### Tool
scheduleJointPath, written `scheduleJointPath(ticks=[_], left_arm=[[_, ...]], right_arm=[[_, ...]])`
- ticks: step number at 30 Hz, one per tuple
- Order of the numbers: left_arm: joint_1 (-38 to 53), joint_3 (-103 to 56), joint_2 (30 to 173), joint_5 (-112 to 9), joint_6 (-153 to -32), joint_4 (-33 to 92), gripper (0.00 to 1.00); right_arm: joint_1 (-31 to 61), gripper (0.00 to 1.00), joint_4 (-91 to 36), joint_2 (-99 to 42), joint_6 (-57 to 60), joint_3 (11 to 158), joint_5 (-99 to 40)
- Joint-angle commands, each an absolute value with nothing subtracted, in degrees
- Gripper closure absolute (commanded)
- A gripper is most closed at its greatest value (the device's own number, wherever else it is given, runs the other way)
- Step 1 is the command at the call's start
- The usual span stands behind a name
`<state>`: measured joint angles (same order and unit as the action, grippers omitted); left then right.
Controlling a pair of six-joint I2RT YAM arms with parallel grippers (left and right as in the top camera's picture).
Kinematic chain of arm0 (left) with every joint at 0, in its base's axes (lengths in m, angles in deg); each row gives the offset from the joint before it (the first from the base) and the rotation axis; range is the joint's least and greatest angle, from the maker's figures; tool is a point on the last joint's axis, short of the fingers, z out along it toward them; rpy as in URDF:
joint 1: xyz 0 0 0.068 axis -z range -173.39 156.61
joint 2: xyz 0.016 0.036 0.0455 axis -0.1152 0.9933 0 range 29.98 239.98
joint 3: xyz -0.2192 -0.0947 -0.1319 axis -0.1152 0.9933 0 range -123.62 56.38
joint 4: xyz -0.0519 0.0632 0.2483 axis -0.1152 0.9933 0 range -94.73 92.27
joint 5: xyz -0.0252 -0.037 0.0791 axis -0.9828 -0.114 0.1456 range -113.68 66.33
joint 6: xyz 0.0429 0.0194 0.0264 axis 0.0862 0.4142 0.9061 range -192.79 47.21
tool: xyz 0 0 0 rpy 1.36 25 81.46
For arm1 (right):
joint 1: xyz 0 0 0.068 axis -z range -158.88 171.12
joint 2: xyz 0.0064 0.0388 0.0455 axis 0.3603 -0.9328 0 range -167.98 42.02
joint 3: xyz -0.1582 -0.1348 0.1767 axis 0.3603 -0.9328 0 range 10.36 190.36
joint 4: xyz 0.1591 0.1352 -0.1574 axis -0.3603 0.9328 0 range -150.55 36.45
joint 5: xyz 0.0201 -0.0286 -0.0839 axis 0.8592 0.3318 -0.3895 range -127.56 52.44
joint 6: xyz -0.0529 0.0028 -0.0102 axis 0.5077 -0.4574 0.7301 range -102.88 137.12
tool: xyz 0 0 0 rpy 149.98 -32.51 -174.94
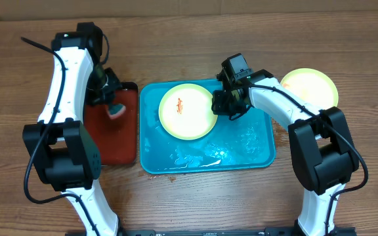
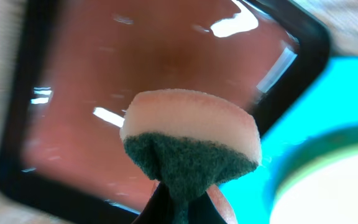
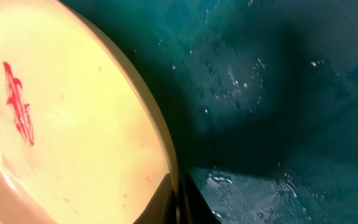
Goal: Clean dirty plates on tray and stack at the side
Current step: 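Carry the sponge with the left gripper onto the second yellow plate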
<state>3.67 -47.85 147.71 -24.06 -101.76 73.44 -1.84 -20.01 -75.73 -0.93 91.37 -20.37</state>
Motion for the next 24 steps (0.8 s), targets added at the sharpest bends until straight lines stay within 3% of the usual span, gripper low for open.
scheduleJointPath(ticks=[1,15,24], left_arm=[[6.6,-44.31,145.83,-35.55,-95.62,71.41,0.96],[22.82,-35.26,145.83,-38.11,-94.44,57.51,0.96],[25.95,-34.58,145.85,-38.09,-96.16,54.47,0.96]], right_arm=[[-2.13,0.96,-20.69,-77.13,-2.67,91.26,-19.45],[-4.75,0.96,-18.18,-77.92,-2.67,91.26,-19.47],[-5.21,0.96,-17.28,-77.92,-3.11,91.26,-19.47]])
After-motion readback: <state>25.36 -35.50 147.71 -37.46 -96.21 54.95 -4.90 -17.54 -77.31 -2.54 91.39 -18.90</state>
